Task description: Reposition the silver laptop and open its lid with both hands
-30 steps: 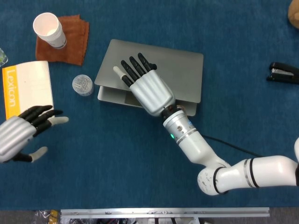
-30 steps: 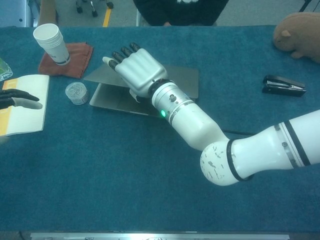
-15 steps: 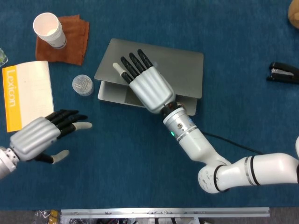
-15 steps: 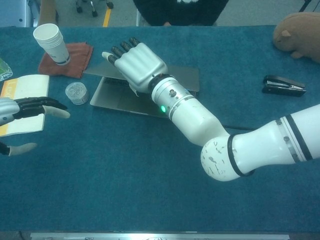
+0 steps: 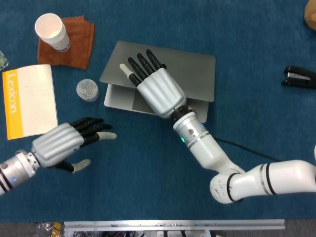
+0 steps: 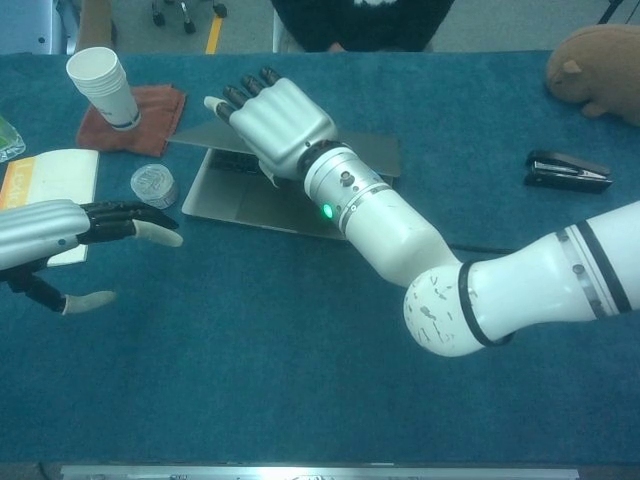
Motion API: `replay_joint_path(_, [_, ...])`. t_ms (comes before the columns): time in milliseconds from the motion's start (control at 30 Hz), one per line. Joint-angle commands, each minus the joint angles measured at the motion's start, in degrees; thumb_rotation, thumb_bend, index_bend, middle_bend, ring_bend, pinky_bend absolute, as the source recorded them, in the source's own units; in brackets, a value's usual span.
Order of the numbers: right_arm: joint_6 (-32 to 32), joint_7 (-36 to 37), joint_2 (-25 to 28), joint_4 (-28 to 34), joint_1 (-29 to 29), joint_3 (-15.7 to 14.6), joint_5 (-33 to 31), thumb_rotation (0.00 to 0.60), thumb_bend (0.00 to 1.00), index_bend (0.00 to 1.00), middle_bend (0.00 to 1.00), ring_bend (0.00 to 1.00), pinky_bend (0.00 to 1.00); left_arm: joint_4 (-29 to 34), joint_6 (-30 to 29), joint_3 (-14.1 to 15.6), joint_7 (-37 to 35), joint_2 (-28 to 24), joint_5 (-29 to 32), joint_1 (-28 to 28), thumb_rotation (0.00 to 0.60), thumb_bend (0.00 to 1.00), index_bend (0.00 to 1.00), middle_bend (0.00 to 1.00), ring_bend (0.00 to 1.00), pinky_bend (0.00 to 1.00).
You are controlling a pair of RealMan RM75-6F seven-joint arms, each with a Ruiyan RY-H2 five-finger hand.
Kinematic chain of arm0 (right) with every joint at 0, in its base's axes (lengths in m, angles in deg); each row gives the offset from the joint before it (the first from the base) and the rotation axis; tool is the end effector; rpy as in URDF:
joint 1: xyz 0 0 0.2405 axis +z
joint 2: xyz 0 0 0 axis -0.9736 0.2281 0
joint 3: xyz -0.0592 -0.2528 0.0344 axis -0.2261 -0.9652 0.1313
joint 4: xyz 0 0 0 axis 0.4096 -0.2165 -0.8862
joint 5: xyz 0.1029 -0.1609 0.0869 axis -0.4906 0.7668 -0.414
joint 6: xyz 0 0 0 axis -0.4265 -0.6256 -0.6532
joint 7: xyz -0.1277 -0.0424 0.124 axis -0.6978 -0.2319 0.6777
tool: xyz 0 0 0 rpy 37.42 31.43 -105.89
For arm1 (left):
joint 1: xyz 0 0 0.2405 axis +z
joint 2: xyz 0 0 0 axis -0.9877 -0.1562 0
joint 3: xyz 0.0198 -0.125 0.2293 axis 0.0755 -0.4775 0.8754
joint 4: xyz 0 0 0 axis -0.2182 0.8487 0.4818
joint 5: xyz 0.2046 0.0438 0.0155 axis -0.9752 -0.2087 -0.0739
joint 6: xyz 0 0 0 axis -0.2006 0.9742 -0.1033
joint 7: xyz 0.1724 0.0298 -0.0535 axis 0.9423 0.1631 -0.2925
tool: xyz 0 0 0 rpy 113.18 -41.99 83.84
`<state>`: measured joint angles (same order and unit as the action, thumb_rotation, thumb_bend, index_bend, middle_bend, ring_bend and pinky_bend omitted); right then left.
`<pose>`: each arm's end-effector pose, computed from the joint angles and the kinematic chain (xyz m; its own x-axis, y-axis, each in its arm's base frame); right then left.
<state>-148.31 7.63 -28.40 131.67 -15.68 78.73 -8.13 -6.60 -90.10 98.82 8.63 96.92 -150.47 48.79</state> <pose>0.0316 -0.3450 -0.1183 0.7202 0.0356 0.6928 -0.5588 -0.5620 0.6098 -0.2363 0.2467 0.0374 0.4304 0.5392 0.7239 0.7767 -0.6299 0.0074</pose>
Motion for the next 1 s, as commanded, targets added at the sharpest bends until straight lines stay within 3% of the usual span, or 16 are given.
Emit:
replay_joint_path(33, [-0.2,-0.1,0.2,0.3,0.1,0.0,-0.2,0.600,0.45,0.00,0.07,0.02,0.07,0.0,0.2,-0.2,0.3,0.8,0.2,-0.8,0.600,0.38,0.14,0.07,0.01,0.07])
replay_joint_path(300, [-0.8,-0.6,1.2,0.9,0.3,-0.4,-0.6,0.600,0.45,0.00,0.07,0.02,0.07,-0.5,2.1,-0.5,1.6,3.1,0.7,-3.4,0.600,0.38,0.14,0.07,0.01,0.07])
replay_joint_path(500, [-1.0,-0.9,2.5,1.0,0.2,-0.9,-1.0,0.600,0.51,0.00,0.07,0.02,0.07,-2.0,2.3,-0.5,1.9,5.4,0.4,-5.2,0.600,0.38,0.14,0.07,0.01,0.07])
replay_joint_path(1000, [-0.2,-0.6,4.8,2.7,0.3,-1.3,-3.8,0.600,0.51,0.00,0.06,0.02,0.07,-9.6,0.8,0.3,-3.4,11.7,2.4,-6.6,0.600,0.38,0.15,0.08,0.01,0.07])
